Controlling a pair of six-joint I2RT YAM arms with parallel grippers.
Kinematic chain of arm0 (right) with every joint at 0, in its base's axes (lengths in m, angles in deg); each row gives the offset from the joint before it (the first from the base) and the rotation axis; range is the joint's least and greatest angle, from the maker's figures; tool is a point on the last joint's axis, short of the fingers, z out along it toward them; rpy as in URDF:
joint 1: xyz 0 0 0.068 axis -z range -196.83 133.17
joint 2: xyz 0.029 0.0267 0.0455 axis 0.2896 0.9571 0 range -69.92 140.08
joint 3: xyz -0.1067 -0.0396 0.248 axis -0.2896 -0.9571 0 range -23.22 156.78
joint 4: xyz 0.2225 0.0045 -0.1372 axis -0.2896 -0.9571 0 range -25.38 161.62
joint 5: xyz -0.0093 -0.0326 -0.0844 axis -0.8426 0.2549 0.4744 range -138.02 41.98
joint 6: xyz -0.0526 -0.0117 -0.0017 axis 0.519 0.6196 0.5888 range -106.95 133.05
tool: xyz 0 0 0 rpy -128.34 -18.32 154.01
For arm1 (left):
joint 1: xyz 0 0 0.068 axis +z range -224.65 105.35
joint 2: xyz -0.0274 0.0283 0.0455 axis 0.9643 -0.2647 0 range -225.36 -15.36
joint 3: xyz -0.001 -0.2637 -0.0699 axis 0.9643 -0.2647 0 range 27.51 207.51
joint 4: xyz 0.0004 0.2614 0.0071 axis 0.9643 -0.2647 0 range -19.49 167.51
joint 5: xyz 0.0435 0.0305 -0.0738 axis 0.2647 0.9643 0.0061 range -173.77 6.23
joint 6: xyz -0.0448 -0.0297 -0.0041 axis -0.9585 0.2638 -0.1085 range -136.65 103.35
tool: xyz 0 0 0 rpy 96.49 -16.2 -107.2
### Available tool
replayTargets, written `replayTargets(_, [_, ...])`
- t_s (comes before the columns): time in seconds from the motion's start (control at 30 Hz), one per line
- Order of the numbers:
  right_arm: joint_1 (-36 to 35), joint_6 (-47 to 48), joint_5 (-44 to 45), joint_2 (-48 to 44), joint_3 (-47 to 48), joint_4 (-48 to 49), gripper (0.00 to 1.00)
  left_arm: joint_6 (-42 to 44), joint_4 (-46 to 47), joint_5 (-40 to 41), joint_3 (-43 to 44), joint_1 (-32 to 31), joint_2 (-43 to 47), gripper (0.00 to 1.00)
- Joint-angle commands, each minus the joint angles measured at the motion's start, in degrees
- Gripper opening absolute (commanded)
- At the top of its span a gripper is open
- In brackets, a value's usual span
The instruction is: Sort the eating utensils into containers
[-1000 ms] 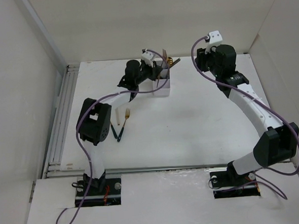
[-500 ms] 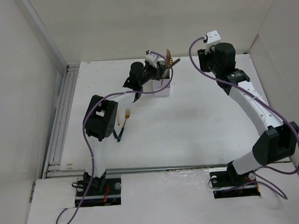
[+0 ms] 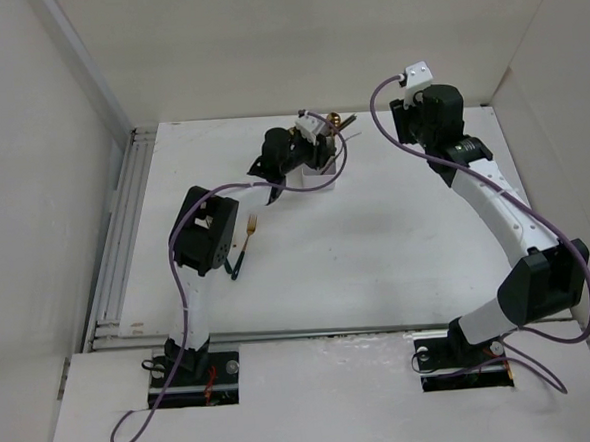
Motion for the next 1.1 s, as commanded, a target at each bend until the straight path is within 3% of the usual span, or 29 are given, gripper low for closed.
replayTargets(0.0, [0.11, 1.25, 1.45, -1.93, 1.23, 0.55, 0.50, 1.76, 0.54, -1.82, 0.11, -0.77, 1.15, 0.38])
replayTargets(0.07, [0.11, 1.25, 1.45, -2.46, 0.70, 0.55, 0.50, 1.76, 0.54, -1.82, 0.11, -0.78, 1.68, 0.47])
replayTargets(0.2, [0.11, 1.25, 0.39, -2.99, -0.43, 1.07, 0.50, 1.76, 0.54, -1.82, -0.50, -0.78, 4.75, 0.54])
replayTargets(0.43, [0.11, 0.10, -4.44, -4.04, -0.97, 2.31, 0.50, 0.00, -1.91, 1.61, 0.11, -0.78, 11.16, 0.55])
replayTargets(0.53, [0.11, -1.21, -6.37, -4.04, -1.49, 2.92, 0.53, -2.98, -4.10, 10.02, -2.43, -0.25, 17.57, 0.55])
replayTargets(0.57, [0.11, -1.21, -6.38, -4.04, -1.49, 2.92, 0.53, -2.99, -5.33, 16.40, -4.96, -0.25, 19.59, 0.55])
replayTargets(0.73, [-3.49, -1.21, -5.77, -3.52, -2.54, 2.92, 0.57, -4.39, -25.60, 31.21, -8.33, 4.39, 29.89, 0.53])
replayTargets(0.8, [-4.28, -1.21, -5.76, -2.81, -2.55, 3.45, 0.60, -5.18, -37.83, 35.25, -9.73, 6.33, 30.41, 0.63])
replayTargets(0.9, [-4.90, -1.21, -5.76, -1.49, -2.55, 4.06, 0.60, -8.33, -47.86, 35.27, -11.57, 10.99, 30.42, 0.68])
replayTargets(1.07, [-5.95, -1.21, -6.81, -0.44, -3.16, 4.06, 0.61, -9.23, -53.42, 34.04, -14.56, 13.02, 28.22, 0.68])
